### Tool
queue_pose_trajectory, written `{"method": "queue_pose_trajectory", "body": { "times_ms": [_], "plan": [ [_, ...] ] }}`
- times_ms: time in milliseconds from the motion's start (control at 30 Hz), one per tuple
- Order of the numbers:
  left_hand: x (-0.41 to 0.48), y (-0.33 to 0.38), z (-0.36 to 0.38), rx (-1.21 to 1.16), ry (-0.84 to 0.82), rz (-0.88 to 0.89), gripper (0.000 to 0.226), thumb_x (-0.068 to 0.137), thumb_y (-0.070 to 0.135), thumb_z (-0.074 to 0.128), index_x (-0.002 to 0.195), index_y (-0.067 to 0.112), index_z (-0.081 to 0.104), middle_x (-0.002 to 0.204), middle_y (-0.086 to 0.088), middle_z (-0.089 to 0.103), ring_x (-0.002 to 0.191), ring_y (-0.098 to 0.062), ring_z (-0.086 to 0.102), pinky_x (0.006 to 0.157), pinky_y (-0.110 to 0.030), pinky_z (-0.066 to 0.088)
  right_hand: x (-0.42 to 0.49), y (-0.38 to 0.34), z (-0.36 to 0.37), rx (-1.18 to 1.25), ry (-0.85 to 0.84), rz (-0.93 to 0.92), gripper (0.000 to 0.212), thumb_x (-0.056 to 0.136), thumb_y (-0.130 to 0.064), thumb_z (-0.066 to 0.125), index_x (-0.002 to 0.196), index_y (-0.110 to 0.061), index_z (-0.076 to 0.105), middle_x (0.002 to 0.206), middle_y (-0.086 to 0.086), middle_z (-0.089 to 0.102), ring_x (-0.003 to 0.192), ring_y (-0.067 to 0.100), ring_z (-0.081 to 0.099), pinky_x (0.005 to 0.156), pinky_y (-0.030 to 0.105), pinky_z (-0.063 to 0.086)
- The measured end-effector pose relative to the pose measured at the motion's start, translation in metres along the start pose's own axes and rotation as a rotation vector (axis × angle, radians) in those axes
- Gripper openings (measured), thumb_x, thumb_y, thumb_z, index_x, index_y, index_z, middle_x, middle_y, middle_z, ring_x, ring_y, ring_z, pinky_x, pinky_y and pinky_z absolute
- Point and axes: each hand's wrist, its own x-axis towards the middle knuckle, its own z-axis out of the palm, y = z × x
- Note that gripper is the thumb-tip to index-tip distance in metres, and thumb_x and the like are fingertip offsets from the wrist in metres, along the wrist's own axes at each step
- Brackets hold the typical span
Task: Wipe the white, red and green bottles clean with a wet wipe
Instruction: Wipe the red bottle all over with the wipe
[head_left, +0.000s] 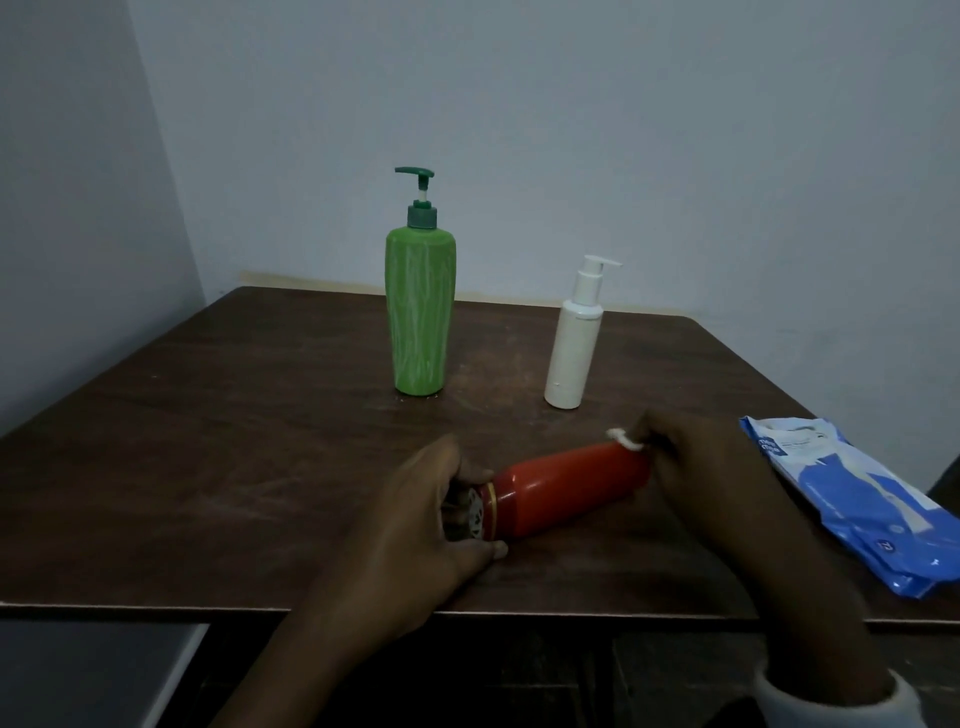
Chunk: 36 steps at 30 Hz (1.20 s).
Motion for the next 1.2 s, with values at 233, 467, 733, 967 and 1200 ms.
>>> {"method": "queue_pose_trajectory", "body": {
  "times_ms": [233,467,733,967,1200],
  "plan": [
    [0.0,0.001,-0.002,0.029,0.014,-0.007,0.057,0.059,0.026,0.099,0.091,0.034,0.053,0.099,0.016,0.066,0.086,-0.005,0.069,0.073,-0.038,0.062,-0.021,-0.066,0.012,0.084,0.006,-0.185,0.031,0.09,-0.021,0.057,0.119,-0.032,0.057,0.116,-0.005,0.062,0.105,0.012,0.056,0.094,0.031,0.045],
    [-0.001,0.006,-0.003,-0.049,-0.004,-0.013,0.052,0.065,0.022,0.096,0.098,0.031,0.057,0.102,0.012,0.065,0.09,-0.008,0.069,0.074,-0.035,0.062,-0.024,-0.071,0.021,0.21,0.087,-0.182,0.03,0.095,-0.019,0.05,0.12,-0.032,0.06,0.117,-0.007,0.064,0.102,0.007,0.057,0.092,0.026,0.046],
    [-0.001,0.007,-0.004,-0.318,0.089,-0.002,0.067,0.072,0.002,0.091,0.123,0.038,0.069,0.112,0.008,0.073,0.099,-0.013,0.073,0.084,-0.027,0.06,-0.006,-0.017,0.012,0.189,0.007,0.172,0.031,0.093,-0.018,0.054,0.122,-0.028,0.055,0.118,0.006,0.06,0.101,0.019,0.056,0.088,0.032,0.047],
    [0.048,0.052,-0.023,-0.268,-0.009,0.169,0.061,0.077,0.037,0.076,0.136,0.041,0.059,0.129,0.022,0.061,0.119,0.008,0.059,0.09,-0.011,0.052,-0.016,-0.04,0.02,0.719,0.336,-0.005,0.029,0.093,-0.021,0.056,0.099,-0.049,0.061,0.104,-0.032,0.056,0.096,-0.011,0.055,0.078,0.012,0.044],
    [0.117,0.062,-0.005,-0.587,-0.214,0.159,0.045,0.094,0.025,0.066,0.136,0.01,0.061,0.131,-0.004,0.072,0.123,-0.018,0.067,0.096,-0.029,0.056,-0.01,-0.045,0.017,1.05,0.395,-0.102,0.048,0.092,-0.004,0.058,0.117,-0.045,0.061,0.108,-0.037,0.058,0.102,-0.02,0.053,0.078,0.001,0.044]
  ]
}}
